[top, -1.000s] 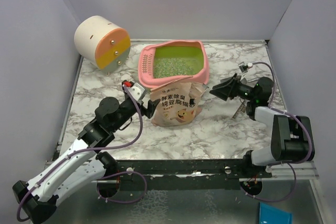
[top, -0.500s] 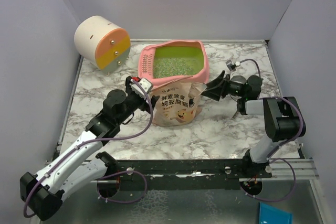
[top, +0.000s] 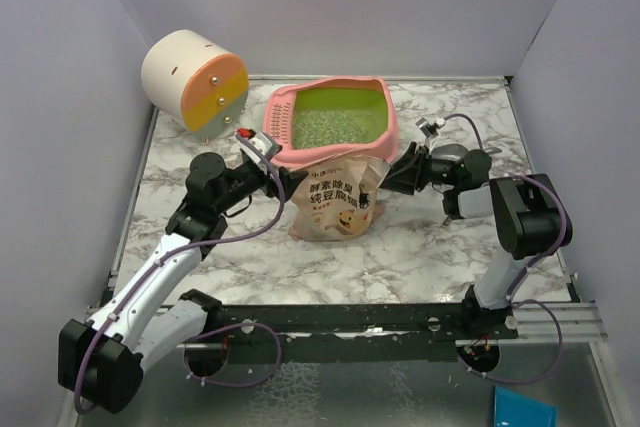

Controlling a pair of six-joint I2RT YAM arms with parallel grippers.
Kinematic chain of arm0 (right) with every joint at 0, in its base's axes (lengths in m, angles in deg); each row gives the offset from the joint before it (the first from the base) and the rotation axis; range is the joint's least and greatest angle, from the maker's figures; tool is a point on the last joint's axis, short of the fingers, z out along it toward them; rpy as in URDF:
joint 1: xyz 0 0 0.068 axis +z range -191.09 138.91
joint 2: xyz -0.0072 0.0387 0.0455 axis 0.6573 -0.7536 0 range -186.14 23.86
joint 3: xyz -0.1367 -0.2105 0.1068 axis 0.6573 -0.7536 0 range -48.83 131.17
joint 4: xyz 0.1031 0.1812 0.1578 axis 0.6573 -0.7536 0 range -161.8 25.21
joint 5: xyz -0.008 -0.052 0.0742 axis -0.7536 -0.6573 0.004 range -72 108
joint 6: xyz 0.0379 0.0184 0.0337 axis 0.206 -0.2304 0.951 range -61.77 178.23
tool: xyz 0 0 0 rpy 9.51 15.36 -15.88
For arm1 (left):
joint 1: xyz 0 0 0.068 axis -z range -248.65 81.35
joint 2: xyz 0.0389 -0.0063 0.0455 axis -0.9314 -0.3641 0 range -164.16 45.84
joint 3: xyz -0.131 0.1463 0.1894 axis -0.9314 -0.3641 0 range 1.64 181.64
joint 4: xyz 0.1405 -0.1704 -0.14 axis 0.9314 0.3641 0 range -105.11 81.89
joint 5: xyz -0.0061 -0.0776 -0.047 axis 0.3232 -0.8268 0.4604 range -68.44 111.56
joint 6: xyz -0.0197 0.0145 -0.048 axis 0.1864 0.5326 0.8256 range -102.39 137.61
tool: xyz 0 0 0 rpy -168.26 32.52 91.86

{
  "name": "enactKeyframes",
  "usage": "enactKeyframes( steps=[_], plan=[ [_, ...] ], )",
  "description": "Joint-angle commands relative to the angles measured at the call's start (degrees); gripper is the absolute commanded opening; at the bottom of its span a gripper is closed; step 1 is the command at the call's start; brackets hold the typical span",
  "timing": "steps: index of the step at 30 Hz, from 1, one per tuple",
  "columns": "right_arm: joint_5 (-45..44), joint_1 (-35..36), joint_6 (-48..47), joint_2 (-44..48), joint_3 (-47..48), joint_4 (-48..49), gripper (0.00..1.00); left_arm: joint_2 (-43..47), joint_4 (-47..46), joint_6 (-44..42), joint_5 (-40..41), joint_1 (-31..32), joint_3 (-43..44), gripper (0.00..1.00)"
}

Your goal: Fill the litter box with clean litter

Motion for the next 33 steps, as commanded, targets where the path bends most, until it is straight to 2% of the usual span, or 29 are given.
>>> enactKeyframes(
  steps=[1,4,8,12,14,16,17,19,20,21,22,23,24,25,26,29,33],
  plan=[
    [0.9,0.5,-4.0,2.1,1.1,9.6,0.51,-1.4,-7.2,3.6,-12.6,-0.2,-0.7,0.83],
    [-0.3,0.5,-7.5,3.7,1.3,5.0,0.49,-1.6,-7.9,3.7,-15.0,-0.2,-1.5,0.83],
    [-1.9,0.5,-12.7,5.4,1.4,-1.4,0.51,-1.4,-7.8,3.1,-14.4,-0.2,-2.6,0.81],
    [-2.5,0.5,-14.6,5.9,1.6,-3.1,0.64,-2.4,-7.9,2.6,-14.3,-0.2,-2.5,0.74],
    [-2.1,0.5,-14.4,5.5,2.1,-2.8,0.68,-3.0,-8.2,2.7,-14.7,-0.2,-2.2,0.64],
    [-1.5,0.6,-13.5,5.0,2.3,-1.7,0.7,-3.6,-8.7,3.0,-15.0,-0.3,-1.9,0.48],
    [-1.2,0.6,-12.6,4.4,2.4,-0.3,0.7,-3.8,-8.8,3.0,-15.1,-0.2,-1.8,0.38],
    [-0.6,0.6,-9.7,3.1,2.5,3.7,0.7,-4.1,-9.1,3.1,-13.1,-0.3,-1.6,0.03],
    [-0.2,0.6,-7.9,2.1,2.6,7.3,0.69,-4.0,-9.0,3.0,-11.9,-0.4,-1.6,0.0],
    [-0.2,0.6,-5.9,1.0,2.7,10.1,0.65,-3.6,-9.1,2.9,-11.2,-0.5,-1.7,0.0],
    [-0.1,0.6,-4.0,-0.2,3.0,12.4,0.57,-3.3,-9.4,2.9,-10.7,-0.5,-1.8,0.0],
    [0.0,0.6,-2.3,-1.2,3.3,14.3,0.43,-2.9,-9.5,2.9,-9.9,-0.6,-1.9,0.0],
    [-0.2,0.5,-0.5,-2.2,3.5,15.6,0.23,-2.7,-9.5,2.9,-9.3,-0.6,-1.9,0.0],
    [-0.6,0.6,0.4,-3.0,3.6,16.1,0.09,-2.5,-9.6,2.7,-8.7,-0.7,-1.8,0.0],
    [-1.3,0.6,0.8,-3.4,3.4,16.1,0.02,-2.3,-9.5,2.5,-8.2,-0.7,-1.8,0.0],
    [-7.0,0.4,-2.2,-1.3,0.8,11.3,0.01,-2.2,-7.5,0.8,-6.2,-0.7,-0.3,0.0],
    [-12.4,0.4,-12.9,8.0,-1.8,-5.8,0.01,-3.2,-2.5,-3.6,-3.2,-0.7,4.4,0.0]
  ],
)
